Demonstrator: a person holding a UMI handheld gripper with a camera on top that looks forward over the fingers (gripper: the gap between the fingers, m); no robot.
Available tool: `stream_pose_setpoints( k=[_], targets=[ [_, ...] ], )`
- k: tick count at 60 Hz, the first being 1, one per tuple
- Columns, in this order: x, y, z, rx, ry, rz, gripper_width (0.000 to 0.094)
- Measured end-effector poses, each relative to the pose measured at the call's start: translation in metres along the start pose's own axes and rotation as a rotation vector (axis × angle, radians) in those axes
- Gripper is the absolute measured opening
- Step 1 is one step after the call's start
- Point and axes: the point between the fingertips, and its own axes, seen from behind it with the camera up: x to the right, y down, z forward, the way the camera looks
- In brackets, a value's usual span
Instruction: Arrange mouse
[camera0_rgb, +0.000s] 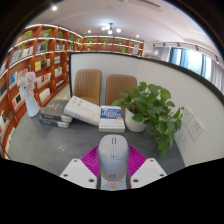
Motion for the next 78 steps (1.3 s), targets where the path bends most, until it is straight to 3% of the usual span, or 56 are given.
stream_pose_setpoints(
  k=[12, 21, 23, 29, 41, 44, 48, 55, 63, 78],
  targets=[
    [0.001, 0.122, 0.054, -0.211, -0.07, 0.029, 0.0335],
    [-0.012, 0.179, 0.075, -0.297, -0.111, 0.03, 0.0346],
    [-0.012, 0.174, 0.079, -0.261, -0.113, 0.047, 0.0346],
    [-0.013, 0.175, 0.076, -0.275, -0.121, 0.064, 0.036],
    [-0.012, 0.178, 0.077, -0.307, -0.113, 0.065, 0.0489],
    [-0.011, 0.177, 0.076, -0.323, -0.098, 0.051, 0.0543],
    [-0.011, 0.174, 0.071, -0.335, -0.088, 0.028, 0.0684],
    [-0.021, 0.147, 0.05, -0.301, -0.106, 0.043, 0.0779],
    [-0.032, 0.102, 0.011, -0.246, -0.085, 0.025, 0.0774],
    [-0.089, 0.016, -0.077, -0.059, -0.101, 0.06, 0.0772]
  ],
)
